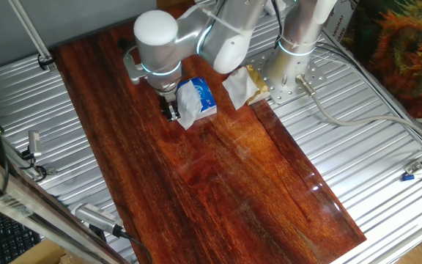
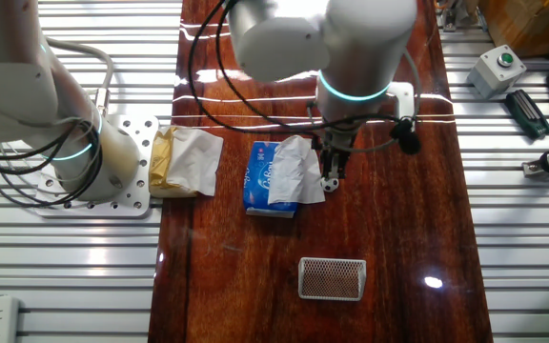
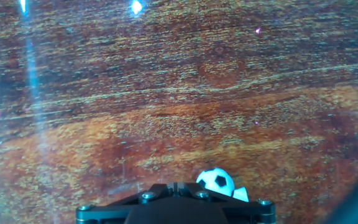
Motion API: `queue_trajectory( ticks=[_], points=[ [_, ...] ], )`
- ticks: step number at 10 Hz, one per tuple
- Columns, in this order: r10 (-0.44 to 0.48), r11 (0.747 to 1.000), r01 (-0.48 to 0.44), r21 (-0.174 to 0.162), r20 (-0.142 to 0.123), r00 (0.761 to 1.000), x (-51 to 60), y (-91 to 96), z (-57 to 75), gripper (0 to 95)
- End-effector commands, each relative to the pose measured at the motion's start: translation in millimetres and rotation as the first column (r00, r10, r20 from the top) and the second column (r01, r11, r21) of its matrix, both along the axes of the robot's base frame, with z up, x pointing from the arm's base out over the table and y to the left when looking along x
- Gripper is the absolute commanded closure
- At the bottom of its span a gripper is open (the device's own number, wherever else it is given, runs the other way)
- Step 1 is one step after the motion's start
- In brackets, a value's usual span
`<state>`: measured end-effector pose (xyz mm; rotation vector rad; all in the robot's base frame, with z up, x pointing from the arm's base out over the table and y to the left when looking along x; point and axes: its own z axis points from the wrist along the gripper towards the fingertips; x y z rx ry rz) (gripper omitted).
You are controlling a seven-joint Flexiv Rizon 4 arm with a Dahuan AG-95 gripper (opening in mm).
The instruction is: Push the soccer ball into the goal
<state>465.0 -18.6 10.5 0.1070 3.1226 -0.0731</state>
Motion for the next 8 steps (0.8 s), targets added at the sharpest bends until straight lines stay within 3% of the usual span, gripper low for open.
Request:
queue_trajectory(
  ticks=[1, 2, 3, 4, 5, 8],
  points=[
    [0.016, 1.0, -0.016, 0.024, 0.004, 1.0, -2.9, -3.8, 0.5, 76.0],
    [0.023, 0.999, -0.024, 0.045, 0.005, 1.0, -3.7, -5.2, 1.3, 57.0],
    [0.032, 0.998, -0.033, 0.058, 0.006, 0.999, -4.0, -5.9, 1.7, 57.0],
    [0.053, 0.993, -0.054, 0.104, 0.012, 0.998, -4.5, -7.2, 2.5, 19.0],
    [0.065, 0.993, -0.066, 0.102, 0.011, 0.998, -4.3, -7.4, 2.6, 0.0],
    [0.139, 0.989, -0.139, 0.042, -0.001, 0.99, -3.0, -13.7, 5.2, 0.0]
  ],
)
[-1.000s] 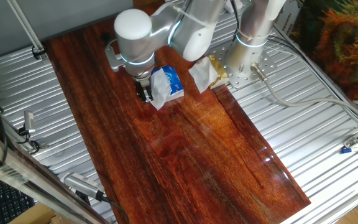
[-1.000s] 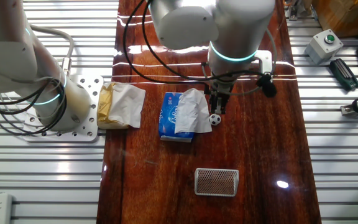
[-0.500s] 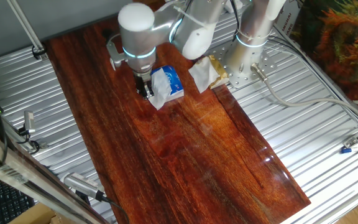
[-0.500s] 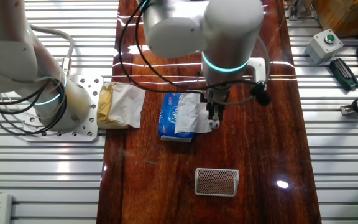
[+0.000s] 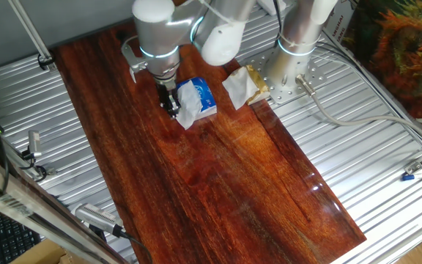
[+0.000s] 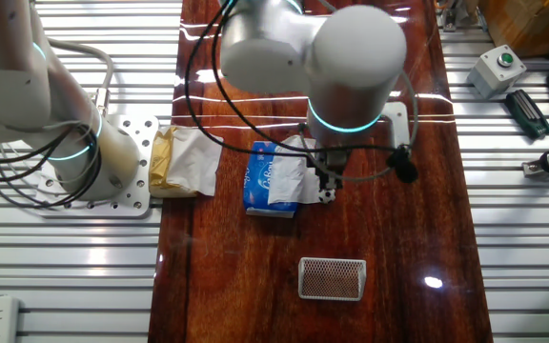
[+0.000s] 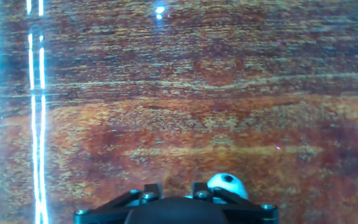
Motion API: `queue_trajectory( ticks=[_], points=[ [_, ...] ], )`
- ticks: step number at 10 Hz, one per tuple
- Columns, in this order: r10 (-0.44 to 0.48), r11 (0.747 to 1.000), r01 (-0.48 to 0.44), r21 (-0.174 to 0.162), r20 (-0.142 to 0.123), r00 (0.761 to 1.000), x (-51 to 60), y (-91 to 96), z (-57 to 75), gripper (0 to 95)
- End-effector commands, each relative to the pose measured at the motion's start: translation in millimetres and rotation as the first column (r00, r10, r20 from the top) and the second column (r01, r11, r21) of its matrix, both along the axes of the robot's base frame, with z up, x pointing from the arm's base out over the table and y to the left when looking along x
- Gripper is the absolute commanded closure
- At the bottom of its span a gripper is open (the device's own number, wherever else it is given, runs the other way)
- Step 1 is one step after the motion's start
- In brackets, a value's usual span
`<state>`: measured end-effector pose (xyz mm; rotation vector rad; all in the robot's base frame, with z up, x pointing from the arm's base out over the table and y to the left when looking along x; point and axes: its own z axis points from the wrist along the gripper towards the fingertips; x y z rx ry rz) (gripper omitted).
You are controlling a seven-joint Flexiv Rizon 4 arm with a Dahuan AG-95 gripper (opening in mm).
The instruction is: Push the soccer ball into the goal
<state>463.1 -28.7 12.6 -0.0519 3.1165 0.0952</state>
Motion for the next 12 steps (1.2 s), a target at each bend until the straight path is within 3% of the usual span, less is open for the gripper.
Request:
queue_trajectory(
  ticks=[1, 4, 7, 12],
  points=[
    [0.039, 0.997, -0.04, -0.064, -0.009, 0.999, -1.2, -5.6, 4.3, 0.0],
    [0.047, 0.997, -0.048, -0.067, -0.014, 0.999, -5.2, -19.0, 13.4, 0.0],
    [0.044, 0.996, -0.045, -0.072, -0.015, 0.999, -4.3, -22.2, 13.3, 0.0],
    [0.049, 0.997, -0.049, -0.063, -0.012, 0.999, 12.3, -30.0, 7.1, 0.0]
  ],
)
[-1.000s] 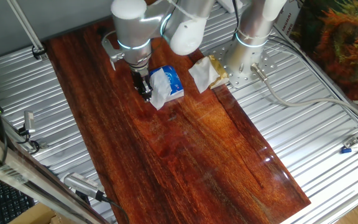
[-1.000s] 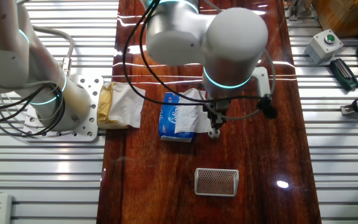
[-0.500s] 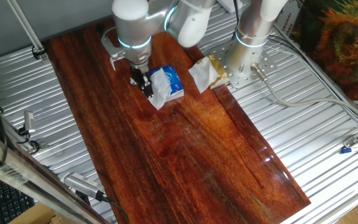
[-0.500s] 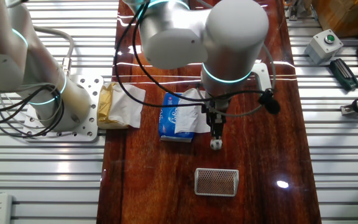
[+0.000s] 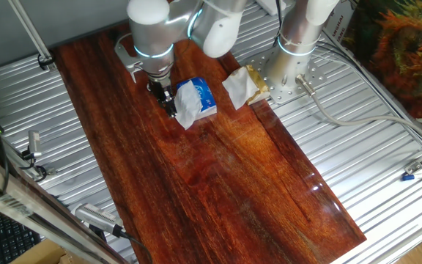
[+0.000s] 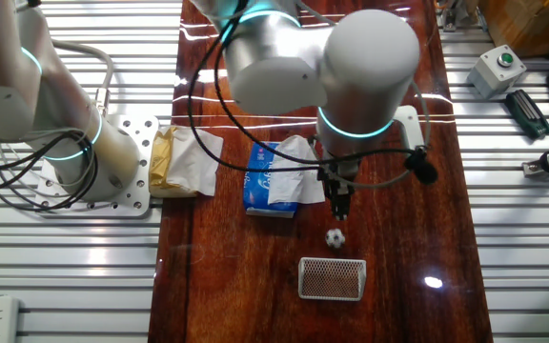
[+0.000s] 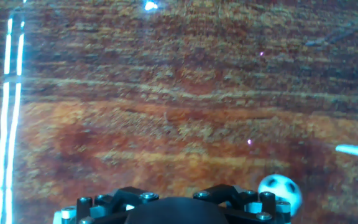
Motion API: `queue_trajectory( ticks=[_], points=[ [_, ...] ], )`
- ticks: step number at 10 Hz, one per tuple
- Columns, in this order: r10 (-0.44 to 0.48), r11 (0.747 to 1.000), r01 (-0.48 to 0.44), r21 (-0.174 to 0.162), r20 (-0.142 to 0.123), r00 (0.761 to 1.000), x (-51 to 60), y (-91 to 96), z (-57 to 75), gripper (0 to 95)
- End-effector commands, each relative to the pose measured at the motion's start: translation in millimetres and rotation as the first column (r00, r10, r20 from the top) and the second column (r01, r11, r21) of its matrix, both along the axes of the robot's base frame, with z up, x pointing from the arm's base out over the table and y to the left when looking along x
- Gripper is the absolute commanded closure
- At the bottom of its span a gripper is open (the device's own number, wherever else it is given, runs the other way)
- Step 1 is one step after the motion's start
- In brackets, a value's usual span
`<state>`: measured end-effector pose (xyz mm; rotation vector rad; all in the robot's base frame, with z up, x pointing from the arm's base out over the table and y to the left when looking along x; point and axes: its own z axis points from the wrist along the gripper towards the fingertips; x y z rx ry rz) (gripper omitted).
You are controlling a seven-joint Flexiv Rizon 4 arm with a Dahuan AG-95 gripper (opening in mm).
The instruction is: Push the soccer ball into the goal
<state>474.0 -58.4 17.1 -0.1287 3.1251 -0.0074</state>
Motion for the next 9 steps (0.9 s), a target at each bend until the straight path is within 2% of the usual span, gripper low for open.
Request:
queue_trajectory(
  ticks=[1, 4, 5, 6, 7, 8, 9],
  points=[
    [-0.001, 1.0, 0.001, 0.005, -0.009, 1.0, 5.8, -1.5, 4.1, 0.0],
    [-0.006, 1.0, 0.006, 0.001, -0.002, 1.0, 7.7, -2.6, 2.7, 0.0],
    [-0.01, 1.0, 0.01, 0.001, 0.001, 1.0, 9.7, -3.8, -0.4, 19.0],
    [-0.024, 1.0, 0.024, 0.001, 0.001, 1.0, 12.5, -5.0, -2.4, 19.0],
    [-0.033, 0.999, 0.033, -0.008, -0.004, 0.999, 15.3, -5.9, -2.7, 38.0],
    [-0.042, 0.999, 0.042, -0.034, -0.005, 0.999, 21.8, -7.4, -1.5, 76.0],
    [-0.047, 0.998, 0.047, -0.038, -0.005, 0.999, 27.0, -8.4, -0.2, 76.0]
  ],
)
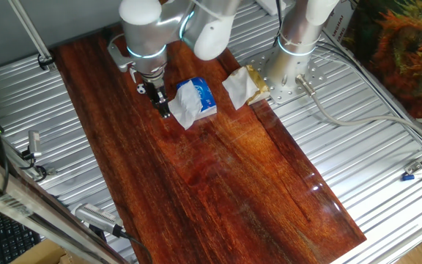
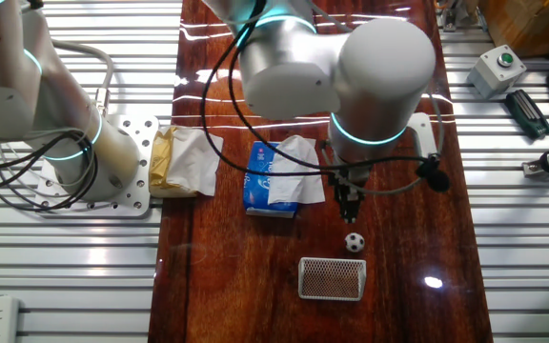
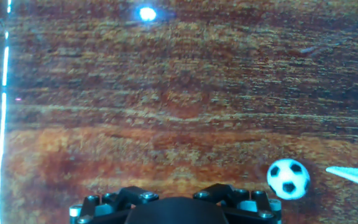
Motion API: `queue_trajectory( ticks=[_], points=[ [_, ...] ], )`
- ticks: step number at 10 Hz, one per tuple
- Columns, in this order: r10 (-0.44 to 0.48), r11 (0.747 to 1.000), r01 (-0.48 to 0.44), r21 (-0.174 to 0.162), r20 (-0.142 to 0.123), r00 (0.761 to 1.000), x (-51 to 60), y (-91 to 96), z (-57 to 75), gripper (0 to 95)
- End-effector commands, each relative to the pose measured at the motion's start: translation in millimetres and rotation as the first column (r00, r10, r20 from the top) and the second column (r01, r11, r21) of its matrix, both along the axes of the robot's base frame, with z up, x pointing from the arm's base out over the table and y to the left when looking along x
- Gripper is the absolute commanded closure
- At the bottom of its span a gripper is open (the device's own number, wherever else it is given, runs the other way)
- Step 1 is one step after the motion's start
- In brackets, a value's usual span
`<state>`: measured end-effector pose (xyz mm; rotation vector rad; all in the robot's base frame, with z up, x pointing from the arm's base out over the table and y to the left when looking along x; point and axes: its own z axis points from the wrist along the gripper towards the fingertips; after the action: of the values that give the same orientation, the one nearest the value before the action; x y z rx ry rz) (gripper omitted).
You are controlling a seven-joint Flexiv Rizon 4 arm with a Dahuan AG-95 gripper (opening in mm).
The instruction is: Push the soccer ball into the goal
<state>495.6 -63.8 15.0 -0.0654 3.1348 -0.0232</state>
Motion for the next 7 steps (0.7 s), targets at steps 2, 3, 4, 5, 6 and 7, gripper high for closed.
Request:
queue_trajectory(
  ticks=[2, 3, 4, 5, 6, 7],
  points=[
    [-0.003, 0.999, 0.003, -0.033, 0.002, 1.0, 16.6, -5.0, 4.6, 95.0],
    [0.012, 0.999, -0.011, -0.05, 0.005, 1.0, 19.9, -5.9, 4.3, 95.0],
    [0.038, 0.997, -0.037, -0.072, 0.018, 0.999, 23.6, -7.2, 3.1, 95.0],
    [0.07, 0.994, -0.068, -0.09, 0.022, 0.997, 27.4, -9.7, 2.4, 95.0],
    [0.095, 0.991, -0.092, -0.095, 0.02, 0.995, 29.8, -12.2, 2.7, 95.0],
    [0.145, 0.983, -0.141, -0.113, 0.019, 0.989, 33.5, -18.5, 4.9, 95.0]
  ],
)
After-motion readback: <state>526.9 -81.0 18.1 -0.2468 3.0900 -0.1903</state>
